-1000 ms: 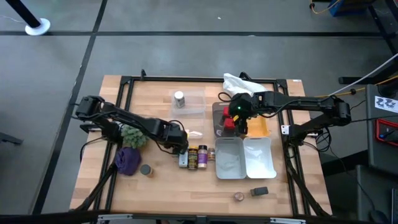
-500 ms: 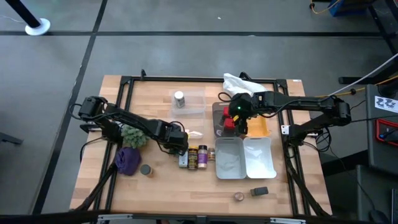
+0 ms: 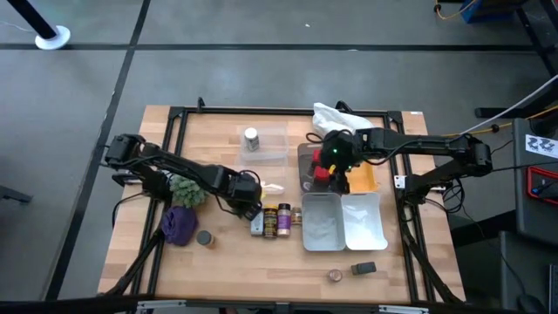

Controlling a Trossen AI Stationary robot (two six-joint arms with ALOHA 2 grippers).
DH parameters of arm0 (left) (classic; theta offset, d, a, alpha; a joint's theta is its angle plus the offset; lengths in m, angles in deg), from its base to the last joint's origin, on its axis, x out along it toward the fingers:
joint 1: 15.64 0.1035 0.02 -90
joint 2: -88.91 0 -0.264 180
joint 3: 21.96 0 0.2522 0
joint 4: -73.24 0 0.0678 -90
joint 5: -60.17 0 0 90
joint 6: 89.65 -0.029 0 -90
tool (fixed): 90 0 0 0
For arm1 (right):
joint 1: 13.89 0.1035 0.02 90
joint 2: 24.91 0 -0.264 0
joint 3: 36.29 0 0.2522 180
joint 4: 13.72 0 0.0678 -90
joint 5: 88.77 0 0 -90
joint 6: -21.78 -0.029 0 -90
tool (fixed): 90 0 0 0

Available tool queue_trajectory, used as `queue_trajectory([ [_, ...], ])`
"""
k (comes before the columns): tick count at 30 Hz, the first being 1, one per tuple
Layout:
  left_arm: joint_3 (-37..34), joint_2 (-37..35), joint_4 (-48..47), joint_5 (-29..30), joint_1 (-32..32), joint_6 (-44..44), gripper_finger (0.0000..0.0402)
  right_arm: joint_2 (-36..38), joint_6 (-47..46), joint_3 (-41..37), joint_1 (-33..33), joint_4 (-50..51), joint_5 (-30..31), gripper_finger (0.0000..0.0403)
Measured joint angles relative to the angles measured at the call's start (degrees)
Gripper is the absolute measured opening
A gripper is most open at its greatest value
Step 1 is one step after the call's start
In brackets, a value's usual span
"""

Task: Sort spices by type
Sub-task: Put the top black seasoning can into the yellow bin

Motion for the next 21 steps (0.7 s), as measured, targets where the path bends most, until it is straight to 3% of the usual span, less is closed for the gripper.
queue_trajectory([
  [5,0.1,-4.8,-1.3,-0.9,-0.2,-2.0,0.0087,0.0,0.0,-0.9,0.0,-6.5,-5.2,0.0253],
  [14,0.1,-14.7,0.5,-1.0,-0.4,-4.3,0.0089,-0.3,-0.7,-3.2,0.0,-19.8,-6.8,0.0253],
  [21,0.1,-16.2,12.7,0.7,-0.4,-11.8,0.0092,-2.3,-5.4,-3.2,0.0,-30.8,-13.8,0.0253],
])
